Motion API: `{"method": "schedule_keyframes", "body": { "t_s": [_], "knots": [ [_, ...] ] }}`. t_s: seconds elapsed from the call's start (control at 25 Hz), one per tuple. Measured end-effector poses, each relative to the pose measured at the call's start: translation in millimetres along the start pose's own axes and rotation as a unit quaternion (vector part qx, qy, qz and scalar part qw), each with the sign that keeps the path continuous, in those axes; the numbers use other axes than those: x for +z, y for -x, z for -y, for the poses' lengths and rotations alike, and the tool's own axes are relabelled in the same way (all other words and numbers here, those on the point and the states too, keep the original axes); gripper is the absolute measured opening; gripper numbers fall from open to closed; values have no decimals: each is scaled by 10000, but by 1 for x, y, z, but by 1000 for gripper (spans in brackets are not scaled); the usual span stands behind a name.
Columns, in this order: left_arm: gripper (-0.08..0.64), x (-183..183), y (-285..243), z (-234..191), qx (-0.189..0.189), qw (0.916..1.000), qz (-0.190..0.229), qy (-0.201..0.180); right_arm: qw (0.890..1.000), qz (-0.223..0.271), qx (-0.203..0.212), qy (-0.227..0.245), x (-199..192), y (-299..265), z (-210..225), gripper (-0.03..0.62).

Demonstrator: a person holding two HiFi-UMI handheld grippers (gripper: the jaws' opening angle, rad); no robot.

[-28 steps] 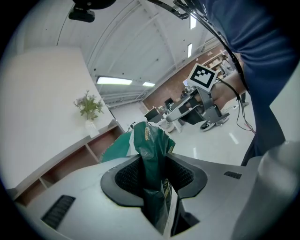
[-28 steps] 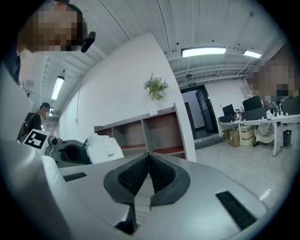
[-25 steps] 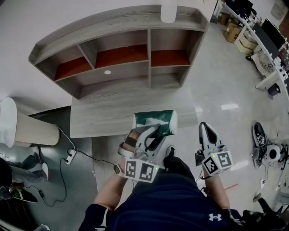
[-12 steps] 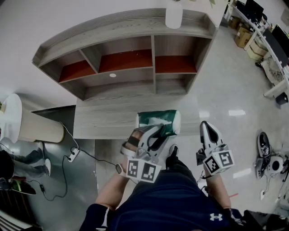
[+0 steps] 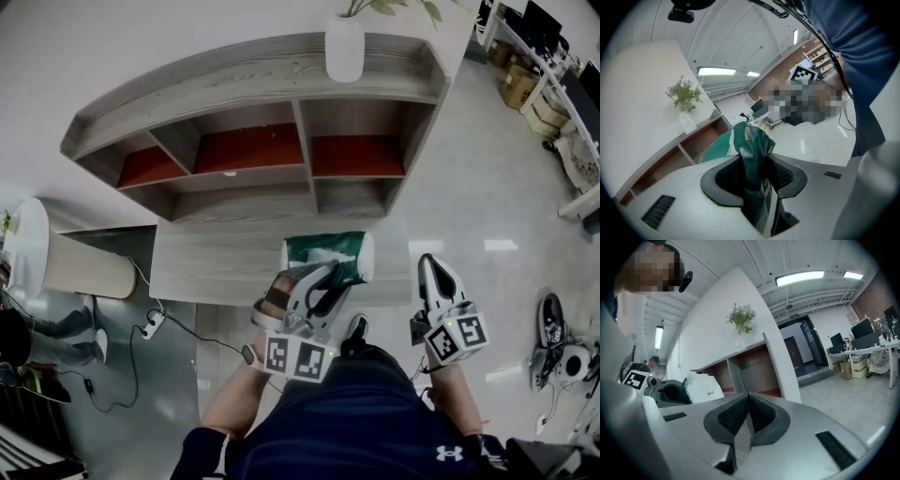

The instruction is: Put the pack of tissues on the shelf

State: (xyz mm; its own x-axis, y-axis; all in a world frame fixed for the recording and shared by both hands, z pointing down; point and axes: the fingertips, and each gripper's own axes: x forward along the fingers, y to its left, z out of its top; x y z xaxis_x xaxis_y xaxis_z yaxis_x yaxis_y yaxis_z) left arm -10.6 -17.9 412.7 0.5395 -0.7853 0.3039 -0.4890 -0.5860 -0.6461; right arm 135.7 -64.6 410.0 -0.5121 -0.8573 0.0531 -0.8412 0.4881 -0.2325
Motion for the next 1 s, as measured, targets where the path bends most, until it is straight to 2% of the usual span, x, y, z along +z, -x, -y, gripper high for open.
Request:
{"method": "schedule_keyframes", "body": {
  "t_s": [0.52,1.0],
  "knots": [
    [161,8,-49,-14,246,9988,-408,59,9988,-157,432,-152,7,-38,46,11],
    [161,11,-88,-36,486,9968,-550,-324,9990,-147,385,-198,9,-56,65,11]
  ]
}}
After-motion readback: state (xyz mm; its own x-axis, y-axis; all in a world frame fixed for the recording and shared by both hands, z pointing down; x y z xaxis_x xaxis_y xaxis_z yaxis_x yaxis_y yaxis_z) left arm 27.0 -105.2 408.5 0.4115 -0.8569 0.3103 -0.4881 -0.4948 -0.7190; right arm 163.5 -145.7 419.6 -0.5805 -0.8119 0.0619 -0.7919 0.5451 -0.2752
